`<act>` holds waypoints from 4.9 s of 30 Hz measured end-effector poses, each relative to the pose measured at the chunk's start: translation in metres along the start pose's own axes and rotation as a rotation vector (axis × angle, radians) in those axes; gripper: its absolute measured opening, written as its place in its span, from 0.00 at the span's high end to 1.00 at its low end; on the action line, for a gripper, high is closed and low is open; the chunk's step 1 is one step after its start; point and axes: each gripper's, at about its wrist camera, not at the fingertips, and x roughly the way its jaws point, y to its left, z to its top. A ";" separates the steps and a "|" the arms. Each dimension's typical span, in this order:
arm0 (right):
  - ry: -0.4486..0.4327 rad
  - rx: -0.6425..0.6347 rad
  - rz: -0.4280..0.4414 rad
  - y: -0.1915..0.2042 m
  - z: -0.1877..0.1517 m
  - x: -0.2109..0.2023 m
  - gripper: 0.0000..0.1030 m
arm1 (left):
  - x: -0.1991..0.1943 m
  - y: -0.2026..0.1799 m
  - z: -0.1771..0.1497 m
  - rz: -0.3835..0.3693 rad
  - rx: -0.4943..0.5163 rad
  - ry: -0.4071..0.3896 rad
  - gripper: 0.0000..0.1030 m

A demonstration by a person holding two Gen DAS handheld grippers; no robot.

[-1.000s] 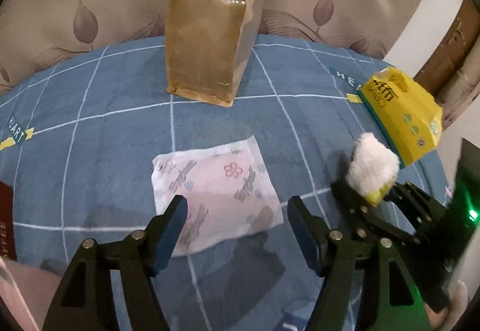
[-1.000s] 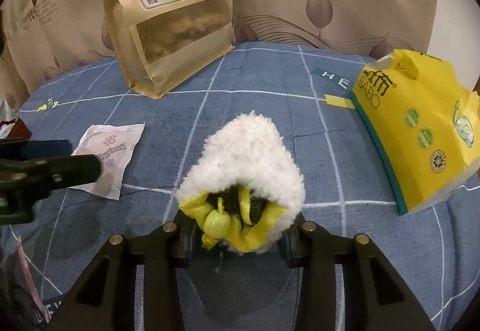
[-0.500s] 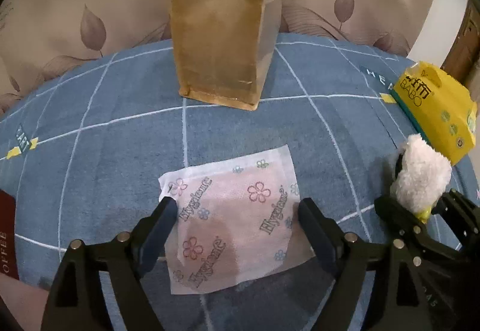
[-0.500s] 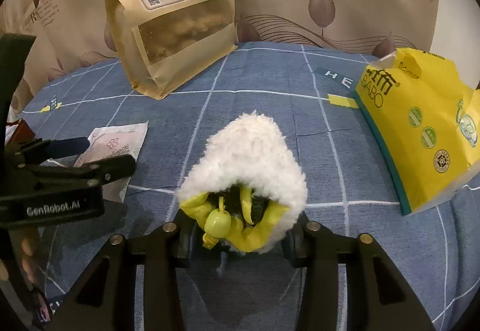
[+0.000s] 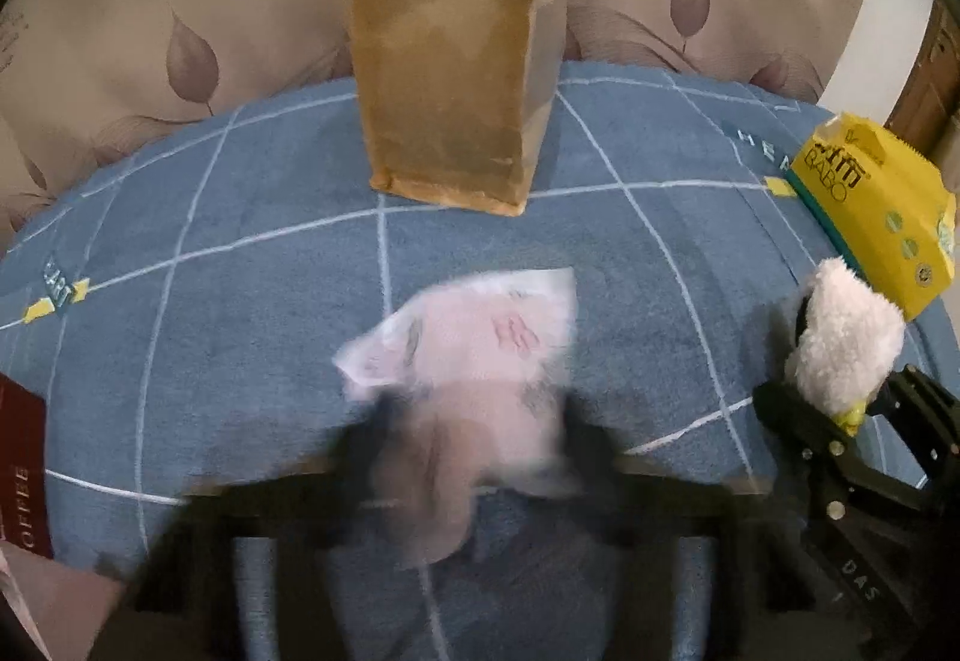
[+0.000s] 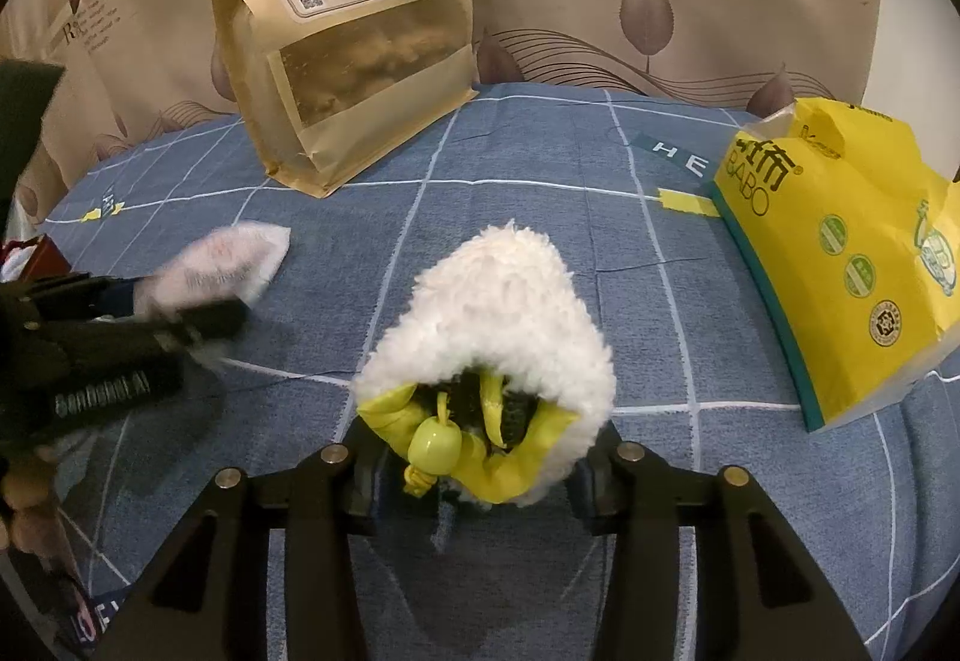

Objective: Organize soft objects
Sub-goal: 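Grasp the pink-flowered pad packet with the left gripper while the right holds the plush, then carry the pad packet into the gold tin and open the left gripper, then carry the fluffy plush into the gold tin and open the right gripper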

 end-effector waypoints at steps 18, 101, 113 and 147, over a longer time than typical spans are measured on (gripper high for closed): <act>0.002 -0.017 -0.020 0.003 -0.001 0.001 0.57 | -0.058 0.013 -0.024 -0.110 -0.051 0.020 0.79; 0.007 -0.030 -0.074 0.003 -0.001 0.002 0.50 | -0.196 0.305 -0.124 0.245 -0.278 -0.096 0.42; -0.009 -0.061 -0.077 0.013 -0.002 -0.003 0.73 | -0.228 0.285 -0.156 0.376 -0.259 -0.132 0.41; -0.118 -0.409 0.355 0.298 0.042 -0.094 0.76 | -0.259 0.324 -0.206 0.416 -0.481 -0.183 0.41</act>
